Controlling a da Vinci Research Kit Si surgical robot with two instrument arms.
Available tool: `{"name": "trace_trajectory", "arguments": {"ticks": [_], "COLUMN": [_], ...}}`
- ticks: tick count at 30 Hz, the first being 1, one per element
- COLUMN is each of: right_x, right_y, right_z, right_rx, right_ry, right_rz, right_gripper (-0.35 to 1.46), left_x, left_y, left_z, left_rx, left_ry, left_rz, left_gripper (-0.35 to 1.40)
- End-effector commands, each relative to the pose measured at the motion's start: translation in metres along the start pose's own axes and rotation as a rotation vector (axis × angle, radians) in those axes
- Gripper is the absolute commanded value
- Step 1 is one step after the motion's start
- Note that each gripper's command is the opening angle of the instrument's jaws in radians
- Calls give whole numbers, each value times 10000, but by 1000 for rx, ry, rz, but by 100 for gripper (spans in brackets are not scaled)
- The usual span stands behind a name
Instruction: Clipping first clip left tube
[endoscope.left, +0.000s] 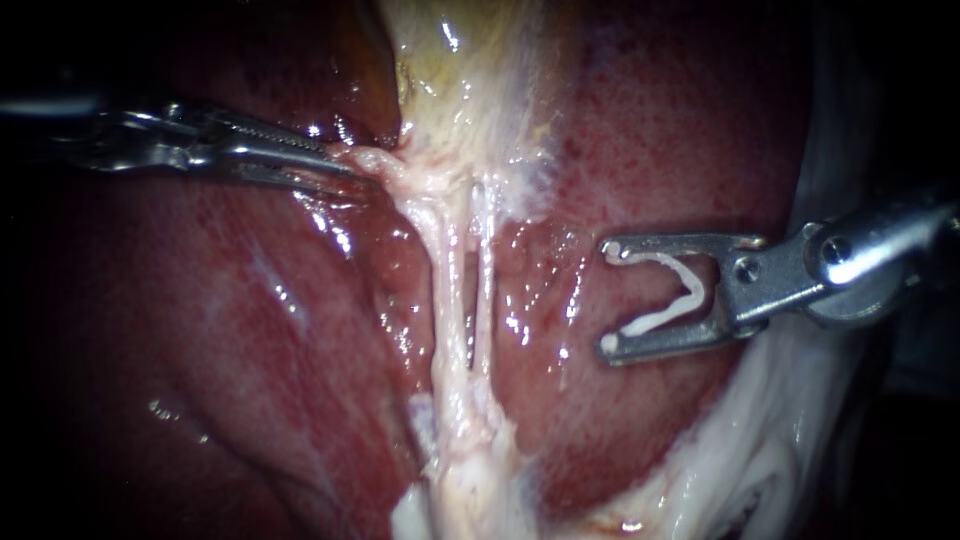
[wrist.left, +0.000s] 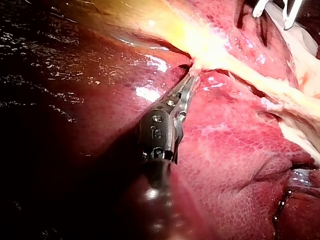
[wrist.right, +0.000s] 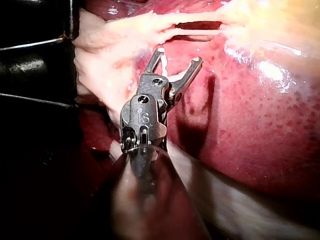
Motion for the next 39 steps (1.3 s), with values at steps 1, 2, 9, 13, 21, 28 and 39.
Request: {"name": "trace_trajectory", "arguments": {"ticks": [1, 2, 9, 13, 21, 28, 39], "right_x": [0, 0, 0, 0, 14, 26, 10], "right_y": [0, 0, 0, 0, -3, -16, -22], "right_z": [0, 0, 0, 1, 23, 72, 131], "right_rx": [3, 3, 2, 16, 62, 122, 175], "right_ry": [0, 0, 3, 10, 102, 163, 199], "right_rz": [0, 0, 0, 1, 61, 181, 293], "right_gripper": [50, 50, 50, 50, 49, 49, 50], "left_x": [3, 9, 51, 56, 56, 60, 60], "left_y": [0, 2, 19, 29, 29, 30, 31], "left_z": [-4, -13, -77, -91, -88, -78, -75], "left_rx": [-4, -13, 21, 31, 39, 43, 43], "left_ry": [-1, -1, 26, 27, 28, 28, 28], "left_rz": [-1, -4, -17, -15, -12, -9, -9], "left_gripper": [-35, -35, -35, -35, -35, -35, -35]}}
